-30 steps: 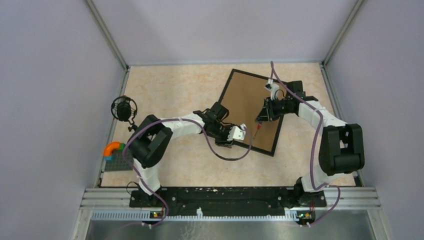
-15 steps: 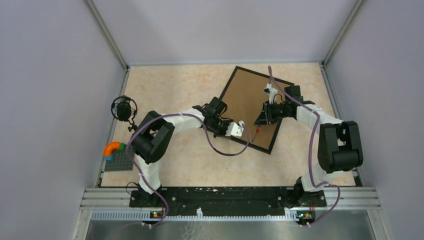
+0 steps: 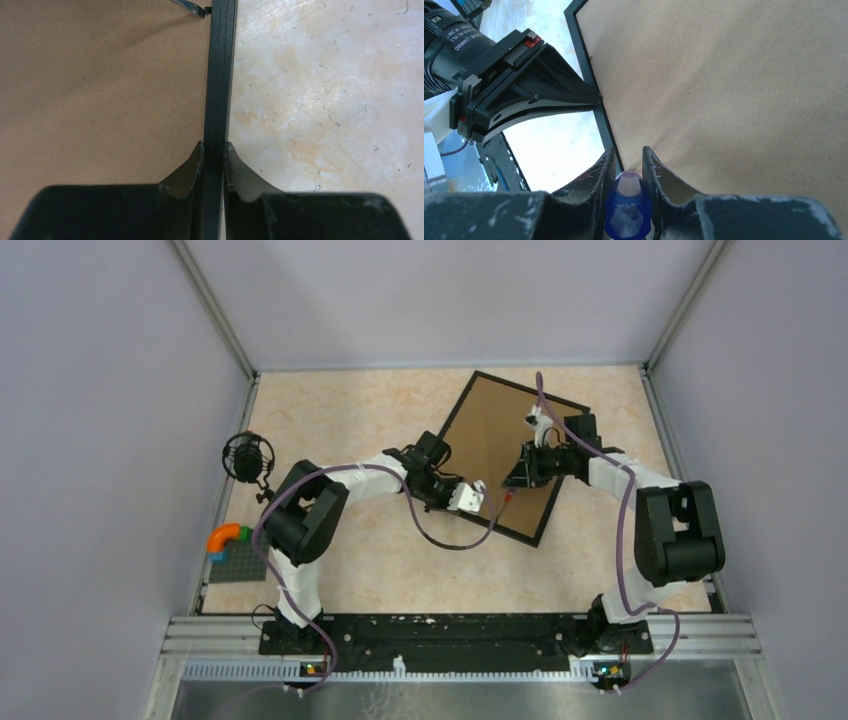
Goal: Take the photo out of the frame
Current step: Release the photo frame item from the photo frame.
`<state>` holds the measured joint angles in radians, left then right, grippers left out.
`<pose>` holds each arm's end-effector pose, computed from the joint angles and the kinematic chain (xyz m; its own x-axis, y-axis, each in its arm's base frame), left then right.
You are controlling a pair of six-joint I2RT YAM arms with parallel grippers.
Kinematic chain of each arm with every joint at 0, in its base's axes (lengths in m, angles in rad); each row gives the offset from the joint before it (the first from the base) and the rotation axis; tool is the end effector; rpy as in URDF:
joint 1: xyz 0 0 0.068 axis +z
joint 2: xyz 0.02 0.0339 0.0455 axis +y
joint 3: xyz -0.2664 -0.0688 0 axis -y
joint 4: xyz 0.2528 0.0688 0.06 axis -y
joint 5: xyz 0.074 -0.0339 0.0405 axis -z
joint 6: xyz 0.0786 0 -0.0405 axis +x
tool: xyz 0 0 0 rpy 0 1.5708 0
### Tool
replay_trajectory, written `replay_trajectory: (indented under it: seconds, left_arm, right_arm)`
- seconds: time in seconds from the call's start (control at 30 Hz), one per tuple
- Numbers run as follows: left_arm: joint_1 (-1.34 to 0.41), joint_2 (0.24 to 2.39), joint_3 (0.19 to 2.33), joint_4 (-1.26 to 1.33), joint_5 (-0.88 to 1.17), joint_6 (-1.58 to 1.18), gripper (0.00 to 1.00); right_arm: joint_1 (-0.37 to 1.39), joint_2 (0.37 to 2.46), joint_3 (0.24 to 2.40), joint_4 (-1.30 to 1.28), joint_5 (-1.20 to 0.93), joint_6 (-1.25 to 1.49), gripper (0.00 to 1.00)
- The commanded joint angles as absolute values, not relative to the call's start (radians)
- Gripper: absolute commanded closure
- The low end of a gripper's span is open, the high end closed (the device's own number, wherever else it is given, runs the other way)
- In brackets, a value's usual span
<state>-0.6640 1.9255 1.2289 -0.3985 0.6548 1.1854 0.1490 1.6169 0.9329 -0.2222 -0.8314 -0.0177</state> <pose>0.2913 -0.2887 0.1259 0.3933 0.6255 -0.6738 0.9151 -0.3375 0.2208 0.3320 0.1086 0.1664 -0.7686 -0.1274 -0.6269 -0.5644 0.5966 0.5706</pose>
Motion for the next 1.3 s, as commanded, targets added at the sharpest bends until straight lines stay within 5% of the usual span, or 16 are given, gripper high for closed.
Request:
replay_trajectory:
  seconds: [0.0, 0.6, 1.27]
  left_arm:
    - [-0.636, 1.983, 1.233, -0.443, 0.539, 1.196, 0.88]
    - [-0.624, 2.002, 1.242, -0.430, 0.542, 1.175, 0.90]
    - [-0.623, 2.012, 1.253, -0.423, 0.536, 1.155, 0.90]
  right_arm:
    - [0.176, 1.588, 0.897, -0.144, -0.806, -0.008, 1.00]
    - [0.138, 1.655, 1.053, -0.321, -0.756, -0.042, 1.00]
    - [0.167, 1.662, 0.980, -0.332, -0.776, -0.069, 1.00]
